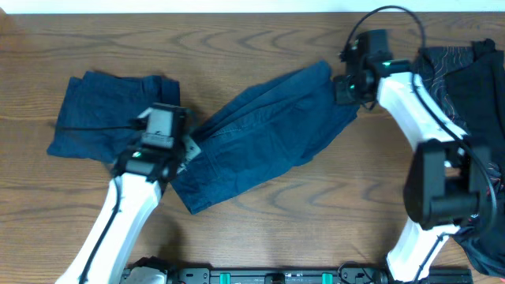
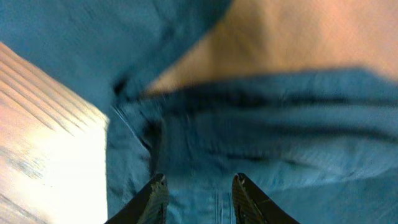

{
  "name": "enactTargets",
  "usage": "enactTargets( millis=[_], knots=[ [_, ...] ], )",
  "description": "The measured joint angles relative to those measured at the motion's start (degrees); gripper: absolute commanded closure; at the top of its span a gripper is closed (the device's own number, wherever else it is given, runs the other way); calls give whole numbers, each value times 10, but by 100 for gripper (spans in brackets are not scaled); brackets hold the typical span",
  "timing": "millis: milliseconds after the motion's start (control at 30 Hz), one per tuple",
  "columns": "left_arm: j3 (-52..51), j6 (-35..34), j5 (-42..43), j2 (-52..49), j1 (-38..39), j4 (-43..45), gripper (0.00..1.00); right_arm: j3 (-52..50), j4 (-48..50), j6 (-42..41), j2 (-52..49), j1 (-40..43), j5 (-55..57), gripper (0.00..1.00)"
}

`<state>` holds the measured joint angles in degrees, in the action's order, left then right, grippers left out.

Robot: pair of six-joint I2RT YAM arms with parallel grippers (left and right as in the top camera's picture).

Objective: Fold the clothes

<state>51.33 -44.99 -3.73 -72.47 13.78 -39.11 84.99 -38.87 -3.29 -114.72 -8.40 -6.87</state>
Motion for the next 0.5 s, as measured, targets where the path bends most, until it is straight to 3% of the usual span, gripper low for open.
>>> enactTargets(
  millis=[167, 267, 400, 500],
  knots=[
    [-2, 3, 13, -71, 43, 0, 65, -2, 1, 8, -58, -17, -9, 77],
    [-2, 5, 16, -115, 56, 0, 64, 2, -12, 12, -73, -18, -12, 90],
    [-3, 10, 17, -166, 56, 0, 63, 8, -76, -3, -75, -11, 11, 90],
    [-4, 21, 19, -180, 56, -1, 46, 11, -137, -33, -75, 0, 49, 91]
  ],
)
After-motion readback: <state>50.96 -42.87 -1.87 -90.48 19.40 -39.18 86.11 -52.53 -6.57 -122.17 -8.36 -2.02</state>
